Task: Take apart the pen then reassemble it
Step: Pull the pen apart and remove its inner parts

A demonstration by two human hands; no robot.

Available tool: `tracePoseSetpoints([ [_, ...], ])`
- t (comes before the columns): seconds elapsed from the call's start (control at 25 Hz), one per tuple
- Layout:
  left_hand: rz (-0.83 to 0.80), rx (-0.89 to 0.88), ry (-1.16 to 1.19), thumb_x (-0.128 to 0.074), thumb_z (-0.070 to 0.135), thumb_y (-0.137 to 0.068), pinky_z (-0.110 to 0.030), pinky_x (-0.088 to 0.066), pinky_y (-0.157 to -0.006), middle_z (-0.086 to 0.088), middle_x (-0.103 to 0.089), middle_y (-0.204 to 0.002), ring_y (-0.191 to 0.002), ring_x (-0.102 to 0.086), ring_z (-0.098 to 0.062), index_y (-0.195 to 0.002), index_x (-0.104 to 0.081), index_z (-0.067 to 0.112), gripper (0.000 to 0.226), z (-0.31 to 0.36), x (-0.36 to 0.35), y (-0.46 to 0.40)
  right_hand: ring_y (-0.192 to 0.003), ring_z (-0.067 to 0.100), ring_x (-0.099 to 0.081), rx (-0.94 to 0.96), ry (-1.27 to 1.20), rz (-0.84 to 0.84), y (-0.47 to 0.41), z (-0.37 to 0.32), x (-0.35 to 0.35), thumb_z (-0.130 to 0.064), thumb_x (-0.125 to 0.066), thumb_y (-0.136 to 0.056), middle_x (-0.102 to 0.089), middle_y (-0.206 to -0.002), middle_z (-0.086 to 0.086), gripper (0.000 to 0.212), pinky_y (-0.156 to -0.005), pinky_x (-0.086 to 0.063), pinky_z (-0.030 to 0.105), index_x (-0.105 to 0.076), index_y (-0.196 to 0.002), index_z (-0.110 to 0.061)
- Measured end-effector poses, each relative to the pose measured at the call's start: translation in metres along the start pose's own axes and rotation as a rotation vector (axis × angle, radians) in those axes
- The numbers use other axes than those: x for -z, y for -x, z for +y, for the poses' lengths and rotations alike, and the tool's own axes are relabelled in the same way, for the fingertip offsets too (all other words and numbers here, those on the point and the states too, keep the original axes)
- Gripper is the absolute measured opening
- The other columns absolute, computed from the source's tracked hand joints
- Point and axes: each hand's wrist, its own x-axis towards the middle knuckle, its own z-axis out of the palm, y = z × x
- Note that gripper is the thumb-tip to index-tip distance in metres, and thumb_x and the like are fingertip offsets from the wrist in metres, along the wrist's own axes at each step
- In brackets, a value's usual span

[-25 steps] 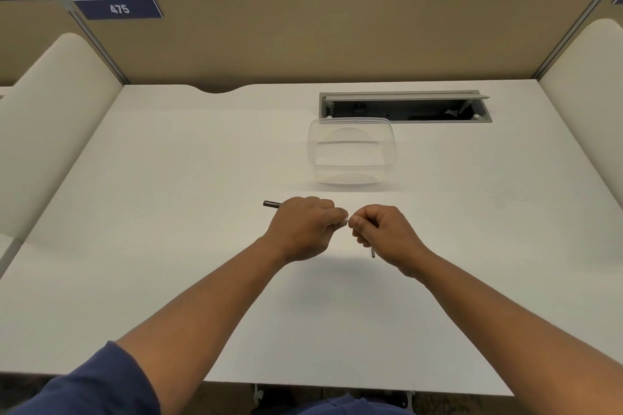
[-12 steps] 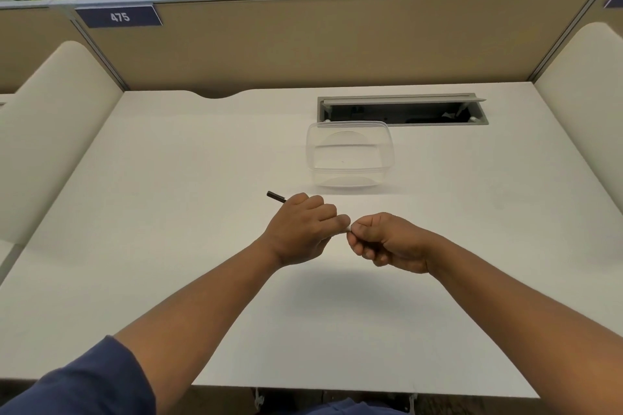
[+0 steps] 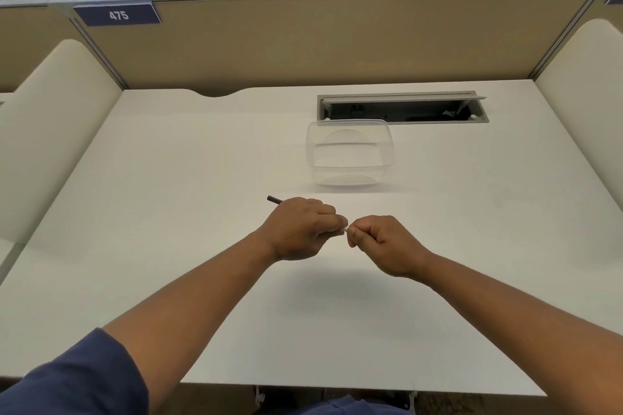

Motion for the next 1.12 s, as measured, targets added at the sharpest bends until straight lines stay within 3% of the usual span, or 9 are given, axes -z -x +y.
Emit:
tracePoseSetpoints([
  [0.12, -0.151, 0.065, 0.033, -0.049, 0.032, -0.101, -0.033, -0.046, -0.052, 0.007, -0.060, -0.072, -0.066, -0.054, -0.020, -0.098, -0.070, 0.024, 0.022, 0.002, 0.006, -0.003, -0.065, 0.017, -0.049, 0.197, 0.219, 0.041, 0.000, 0.009, -0.001, -0.027, -0.044, -0.101, -0.057, -0.067, -0.002, 0.035, -0.062, -0.043, 0.027, -0.061, -0.076, -0.009],
  [0.24, -0.316, 0.187, 0.130, -0.047, 0.036, -0.104, -0.034, -0.048, -0.067, 0.010, -0.059, -0.077, -0.076, -0.052, -0.015, -0.101, -0.069, 0.026, 0.024, 0.006, 0.009, -0.008, -0.059, 0.021, -0.040, 0.425, 0.548, 0.128, -0.003, 0.020, 0.002, -0.028, -0.042, -0.099, -0.051, -0.065, 0.001, 0.035, -0.050, -0.040, 0.034, -0.058, -0.074, -0.010],
  [0.36, -0.309, 0.221, 0.125, -0.046, 0.037, -0.105, -0.034, -0.046, -0.066, 0.009, -0.056, -0.074, -0.074, -0.051, -0.015, -0.094, -0.066, 0.024, 0.026, 0.006, 0.007, -0.012, -0.058, 0.020, -0.038, 0.483, 0.654, 0.203, -0.006, 0.026, 0.006, -0.025, -0.045, -0.099, -0.052, -0.067, 0.001, 0.031, -0.048, -0.034, 0.031, -0.063, -0.080, -0.009],
  [0.48, -0.226, 0.189, 0.061, -0.044, 0.034, -0.104, -0.032, -0.042, -0.058, 0.009, -0.053, -0.071, -0.069, -0.050, -0.015, -0.091, -0.064, 0.026, 0.025, 0.003, 0.003, -0.011, -0.062, 0.016, -0.046, 0.191, 0.296, 0.105, -0.008, 0.017, 0.004, -0.026, -0.046, -0.102, -0.056, -0.069, -0.001, 0.031, -0.057, -0.043, 0.033, -0.063, -0.080, -0.010],
  [0.64, -0.070, 0.130, -0.017, -0.042, 0.036, -0.100, -0.032, -0.043, -0.048, 0.006, -0.053, -0.066, -0.062, -0.052, -0.022, -0.094, -0.069, 0.024, 0.030, 0.001, -0.003, -0.011, -0.059, 0.016, -0.048, -0.425, -0.634, -0.065, -0.013, -0.001, 0.006, -0.023, -0.049, -0.102, -0.059, -0.070, 0.005, 0.031, -0.052, -0.040, 0.027, -0.065, -0.078, -0.010],
  [0.76, 0.011, 0.052, -0.058, -0.052, 0.028, -0.099, -0.031, -0.039, -0.045, 0.003, -0.052, -0.063, -0.057, -0.050, -0.025, -0.093, -0.070, 0.021, 0.021, -0.003, -0.009, -0.009, -0.056, 0.014, -0.044, -0.534, -0.839, -0.179, -0.011, -0.002, 0.011, -0.023, -0.050, -0.102, -0.056, -0.067, 0.003, 0.029, -0.048, -0.035, 0.023, -0.063, -0.079, -0.011],
  [0.92, -0.028, 0.093, -0.035, -0.046, 0.033, -0.100, -0.032, -0.043, -0.047, 0.004, -0.054, -0.065, -0.060, -0.053, -0.023, -0.094, -0.069, 0.024, 0.026, -0.003, -0.007, -0.008, -0.055, 0.015, -0.041, -0.338, -0.570, -0.031, -0.009, 0.001, 0.004, -0.023, -0.054, -0.102, -0.054, -0.065, 0.004, 0.032, -0.052, -0.035, 0.025, -0.068, -0.077, -0.008],
  [1.12, -0.307, 0.274, 0.100, -0.044, 0.040, -0.104, -0.032, -0.045, -0.064, 0.011, -0.058, -0.076, -0.075, -0.053, -0.013, -0.101, -0.067, 0.032, 0.025, 0.003, 0.005, -0.016, -0.056, 0.010, -0.050, -0.070, -0.043, 0.081, -0.007, 0.012, 0.002, -0.022, -0.054, -0.100, -0.061, -0.067, 0.003, 0.030, -0.059, -0.046, 0.029, -0.068, -0.073, -0.021],
])
